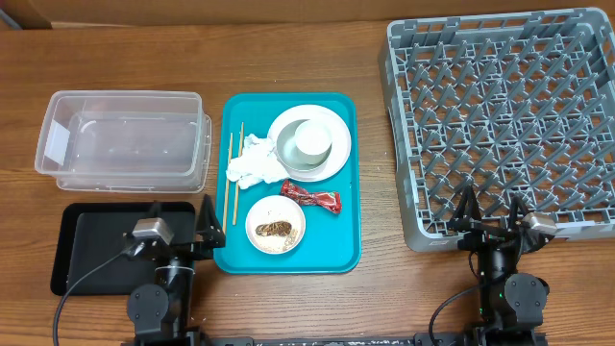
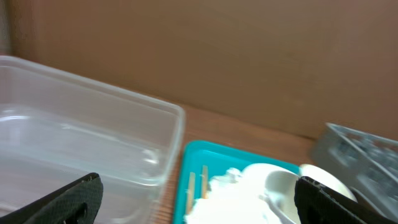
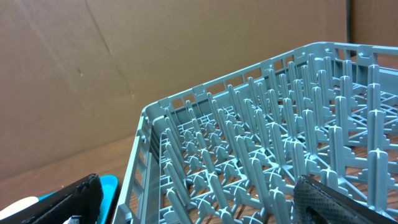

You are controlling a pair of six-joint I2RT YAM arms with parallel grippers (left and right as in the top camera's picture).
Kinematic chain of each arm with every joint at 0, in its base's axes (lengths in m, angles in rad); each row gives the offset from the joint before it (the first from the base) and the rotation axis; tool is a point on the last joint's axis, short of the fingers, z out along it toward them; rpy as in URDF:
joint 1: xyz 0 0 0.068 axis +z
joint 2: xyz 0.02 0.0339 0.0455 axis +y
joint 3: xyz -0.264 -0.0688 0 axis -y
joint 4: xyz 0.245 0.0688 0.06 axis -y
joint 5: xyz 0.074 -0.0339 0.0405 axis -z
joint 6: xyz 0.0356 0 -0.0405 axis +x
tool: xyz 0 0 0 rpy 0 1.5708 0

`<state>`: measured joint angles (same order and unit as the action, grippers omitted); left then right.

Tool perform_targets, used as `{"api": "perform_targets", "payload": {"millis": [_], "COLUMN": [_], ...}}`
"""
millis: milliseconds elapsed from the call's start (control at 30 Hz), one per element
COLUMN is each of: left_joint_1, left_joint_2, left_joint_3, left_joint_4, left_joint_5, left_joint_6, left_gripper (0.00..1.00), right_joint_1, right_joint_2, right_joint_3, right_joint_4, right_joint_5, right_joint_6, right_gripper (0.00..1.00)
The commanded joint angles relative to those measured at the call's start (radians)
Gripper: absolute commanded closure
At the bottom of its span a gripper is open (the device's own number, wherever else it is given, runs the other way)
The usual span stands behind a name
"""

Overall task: Sort waste into correct bins and load items into the dishwasher
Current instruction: 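Move the left gripper over the teal tray toward the red wrapper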

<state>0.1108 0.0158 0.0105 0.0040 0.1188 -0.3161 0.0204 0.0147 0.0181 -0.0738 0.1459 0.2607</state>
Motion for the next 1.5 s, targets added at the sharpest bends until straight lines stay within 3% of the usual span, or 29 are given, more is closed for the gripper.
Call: {"api": "perform_targets", "payload": {"millis": [0, 233, 433, 633, 733, 1267, 1467], "left_joint_1": [-0.005, -0.005, -0.005, -0.009, -0.009, -0.010, -0.096], "left_joint_2": [0.002, 0.121, 0.466, 0.858, 1.003, 1.467, 1.517], "left_joint_3": [0.089, 0.487, 0.886, 1.273, 1.392, 1.423, 1.423], "left_joint_4": [-0.048, -0.398, -0.700, -1.067, -1.215, -1.290, -1.313], "left_joint_5": [0.158, 0.171, 0.250, 0.403, 0.410, 0.468, 0.375], "left_joint_6": [-0.019, 0.038, 0.104, 0.087, 0.060, -0.015, -0.067], "left_gripper": [0.00, 0.00, 0.00, 0.00, 0.00, 0.00, 0.00], "right_joint_1": [-0.003, -0.003, -0.003, -0.003, -0.003, -0.003, -0.003], "right_joint_2": [-0.011, -0.011, -0.011, -0.011, -0.011, -0.011, -0.011], "right_joint_3": [-0.010, -0.010, -0.010, -0.010, -0.010, -0.010, -0.010], "right_joint_4": [0.006, 0.006, 0.006, 0.006, 0.006, 0.006, 0.006], "right_joint_5": [0.010, 0.011, 0.010, 0.010, 0.011, 0.010, 0.010], "right_joint_6": [-0.007, -0.006, -0.006, -0.007, -0.007, -0.006, -0.006], "right_gripper": [0.00, 0.00, 0.00, 0.00, 0.00, 0.00, 0.00]}}
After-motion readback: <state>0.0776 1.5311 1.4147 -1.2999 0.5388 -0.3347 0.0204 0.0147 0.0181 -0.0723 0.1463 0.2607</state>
